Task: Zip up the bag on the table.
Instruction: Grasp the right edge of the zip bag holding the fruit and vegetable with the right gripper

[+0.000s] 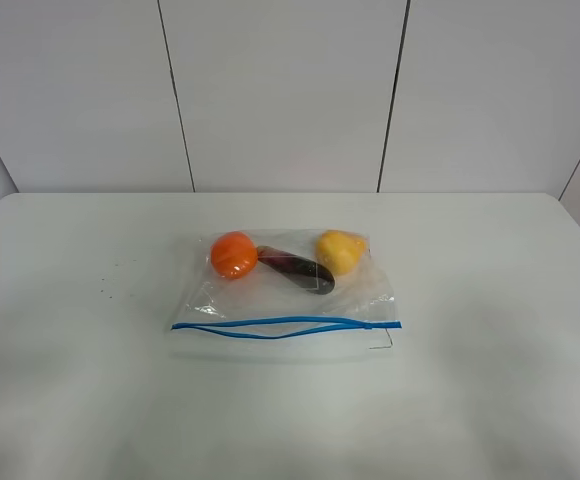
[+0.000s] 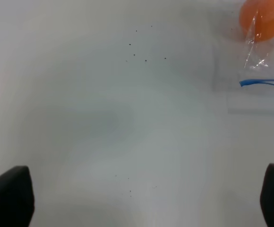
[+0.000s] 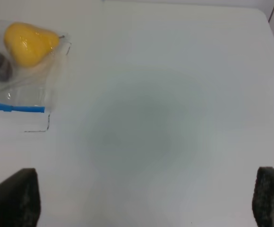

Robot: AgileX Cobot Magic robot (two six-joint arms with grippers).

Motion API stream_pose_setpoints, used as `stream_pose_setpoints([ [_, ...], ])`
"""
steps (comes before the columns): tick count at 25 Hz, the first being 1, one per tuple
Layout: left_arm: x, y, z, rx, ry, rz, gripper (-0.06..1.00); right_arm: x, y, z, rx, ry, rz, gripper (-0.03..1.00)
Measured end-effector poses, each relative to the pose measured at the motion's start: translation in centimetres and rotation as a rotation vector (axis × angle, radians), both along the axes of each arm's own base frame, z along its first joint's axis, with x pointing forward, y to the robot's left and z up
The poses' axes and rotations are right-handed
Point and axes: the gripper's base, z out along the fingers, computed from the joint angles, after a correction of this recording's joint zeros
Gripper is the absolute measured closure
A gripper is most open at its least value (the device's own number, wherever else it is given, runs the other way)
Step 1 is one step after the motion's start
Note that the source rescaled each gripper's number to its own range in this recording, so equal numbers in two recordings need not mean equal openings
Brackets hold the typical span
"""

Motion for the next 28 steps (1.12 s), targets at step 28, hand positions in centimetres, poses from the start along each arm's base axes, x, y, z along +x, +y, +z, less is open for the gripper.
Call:
stream_pose_setpoints([
  [28,0.0,0.0,0.0,0.000,0.000,0.000,-0.06,3.2,0.3,1.8,0.042,0.133,0.012,-0.03],
])
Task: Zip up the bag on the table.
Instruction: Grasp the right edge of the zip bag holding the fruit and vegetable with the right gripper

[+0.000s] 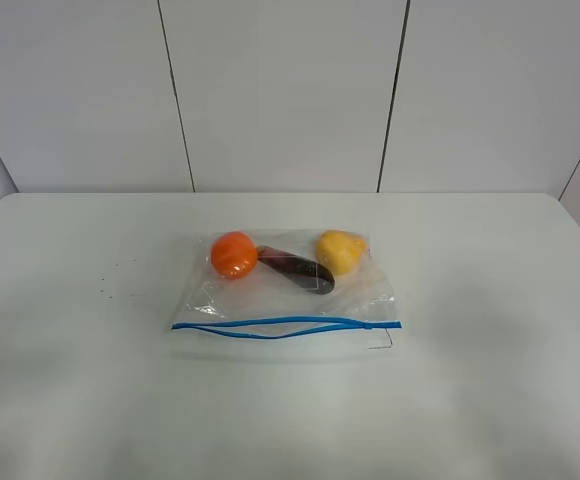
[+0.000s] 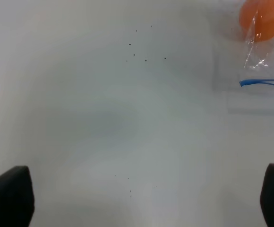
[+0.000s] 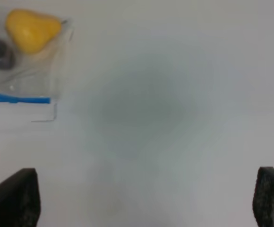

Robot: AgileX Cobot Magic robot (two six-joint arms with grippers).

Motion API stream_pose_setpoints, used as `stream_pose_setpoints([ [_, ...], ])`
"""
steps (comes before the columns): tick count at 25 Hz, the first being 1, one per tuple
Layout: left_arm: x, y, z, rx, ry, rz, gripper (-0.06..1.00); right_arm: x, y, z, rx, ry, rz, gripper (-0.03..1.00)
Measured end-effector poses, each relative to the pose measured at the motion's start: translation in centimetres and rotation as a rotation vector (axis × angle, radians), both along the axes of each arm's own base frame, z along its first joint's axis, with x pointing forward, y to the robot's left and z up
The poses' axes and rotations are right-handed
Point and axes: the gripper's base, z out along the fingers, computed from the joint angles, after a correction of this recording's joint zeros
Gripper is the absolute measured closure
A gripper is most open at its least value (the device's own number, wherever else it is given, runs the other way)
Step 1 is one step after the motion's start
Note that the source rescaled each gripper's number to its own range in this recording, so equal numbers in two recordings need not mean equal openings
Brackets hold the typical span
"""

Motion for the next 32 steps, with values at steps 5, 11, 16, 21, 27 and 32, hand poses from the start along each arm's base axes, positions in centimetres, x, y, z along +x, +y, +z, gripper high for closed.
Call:
stream_pose_setpoints([
  [5,0.0,0.0,0.0,0.000,0.000,0.000,-0.06,6.7,1.1,-0.4,0.139,0.149,0.049,-0.03],
  [11,0.0,0.0,0.0,0.000,0.000,0.000,-0.06,14.9,2.7,-4.7,0.265,0.347,0.163,-0.03],
  [16,0.0,0.0,0.0,0.000,0.000,0.000,-0.06,20.3,3.9,-10.0,0.334,0.516,0.287,-0.03],
  [21,0.0,0.0,0.0,0.000,0.000,0.000,-0.06,25.5,4.6,-12.8,0.452,0.586,0.416,-0.03],
  [27,0.0,0.0,0.0,0.000,0.000,0.000,-0.06,29.0,3.8,-15.2,0.620,0.651,0.530,-0.03],
  [32,0.0,0.0,0.0,0.000,0.000,0.000,-0.06,30.8,2.8,-17.1,0.701,0.678,0.578,-0.03],
])
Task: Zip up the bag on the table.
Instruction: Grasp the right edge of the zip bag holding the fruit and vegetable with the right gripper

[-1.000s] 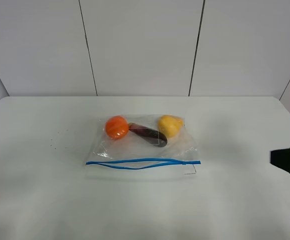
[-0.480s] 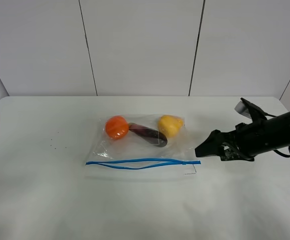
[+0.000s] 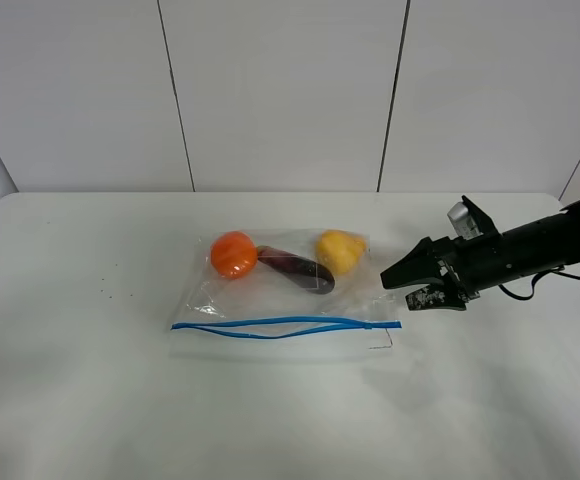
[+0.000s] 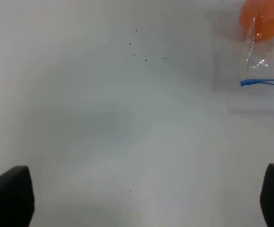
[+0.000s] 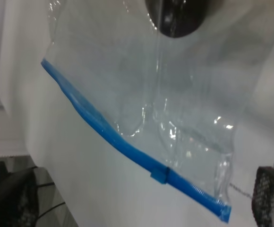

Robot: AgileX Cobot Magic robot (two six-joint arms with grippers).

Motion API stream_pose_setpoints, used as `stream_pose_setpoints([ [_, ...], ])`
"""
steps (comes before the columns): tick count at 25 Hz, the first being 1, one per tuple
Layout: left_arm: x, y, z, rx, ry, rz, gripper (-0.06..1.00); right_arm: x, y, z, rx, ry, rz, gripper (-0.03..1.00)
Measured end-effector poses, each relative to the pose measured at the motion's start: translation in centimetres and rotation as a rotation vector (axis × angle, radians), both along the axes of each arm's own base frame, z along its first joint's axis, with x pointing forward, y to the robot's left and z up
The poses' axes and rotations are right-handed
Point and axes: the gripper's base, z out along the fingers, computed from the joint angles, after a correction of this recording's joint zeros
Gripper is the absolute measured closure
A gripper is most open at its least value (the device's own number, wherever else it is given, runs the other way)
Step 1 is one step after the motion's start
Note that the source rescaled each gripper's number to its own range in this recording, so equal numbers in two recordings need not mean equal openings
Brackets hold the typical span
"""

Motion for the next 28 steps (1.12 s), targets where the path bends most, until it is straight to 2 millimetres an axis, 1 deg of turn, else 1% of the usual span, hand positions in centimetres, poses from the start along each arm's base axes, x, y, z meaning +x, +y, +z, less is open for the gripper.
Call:
stream_pose_setpoints([
  [2,0.0,0.0,0.0,0.000,0.000,0.000,-0.06,0.5,0.0,-0.4,0.017,0.001,0.019,-0.03],
  [9,0.0,0.0,0.0,0.000,0.000,0.000,-0.06,1.9,0.1,-3.0,0.097,0.066,0.045,-0.03],
  [13,0.0,0.0,0.0,0.000,0.000,0.000,-0.06,2.2,0.2,-3.7,0.128,0.085,0.033,-0.03],
  [22,0.0,0.0,0.0,0.000,0.000,0.000,-0.06,2.4,0.4,-3.7,0.147,0.082,0.015,-0.03],
  [28,0.0,0.0,0.0,0.000,0.000,0.000,-0.06,2.3,2.4,-3.6,0.152,0.081,0.061,-0.03],
])
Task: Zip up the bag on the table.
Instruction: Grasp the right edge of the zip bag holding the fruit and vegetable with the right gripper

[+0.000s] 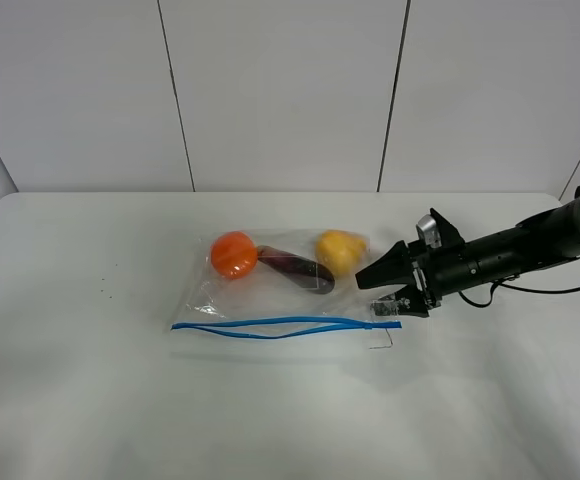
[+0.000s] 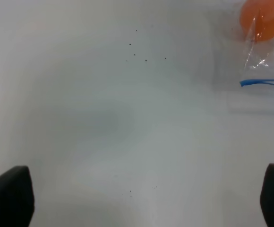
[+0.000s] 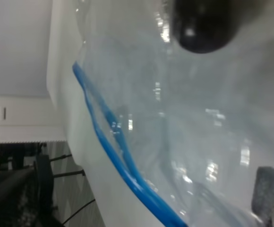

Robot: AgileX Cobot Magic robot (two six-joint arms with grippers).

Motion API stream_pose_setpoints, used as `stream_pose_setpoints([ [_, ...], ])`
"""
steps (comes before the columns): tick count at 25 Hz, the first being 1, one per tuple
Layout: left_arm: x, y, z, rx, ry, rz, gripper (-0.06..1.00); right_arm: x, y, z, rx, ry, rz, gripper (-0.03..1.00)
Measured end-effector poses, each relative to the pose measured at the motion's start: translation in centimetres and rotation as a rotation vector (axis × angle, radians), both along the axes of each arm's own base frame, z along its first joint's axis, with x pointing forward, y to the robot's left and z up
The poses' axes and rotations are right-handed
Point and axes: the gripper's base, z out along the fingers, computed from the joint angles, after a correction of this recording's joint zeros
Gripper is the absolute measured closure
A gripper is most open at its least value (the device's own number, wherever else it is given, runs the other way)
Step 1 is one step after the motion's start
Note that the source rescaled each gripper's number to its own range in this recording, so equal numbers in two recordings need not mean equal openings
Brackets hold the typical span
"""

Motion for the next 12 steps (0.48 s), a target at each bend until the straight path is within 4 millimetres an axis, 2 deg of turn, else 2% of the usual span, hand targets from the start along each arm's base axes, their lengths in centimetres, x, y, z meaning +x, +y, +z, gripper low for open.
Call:
stream_pose_setpoints([
  [12,0.00,0.00,0.00,0.000,0.000,0.000,-0.06,0.03,0.30,0.05,0.007,0.006,-0.004,-0.03],
])
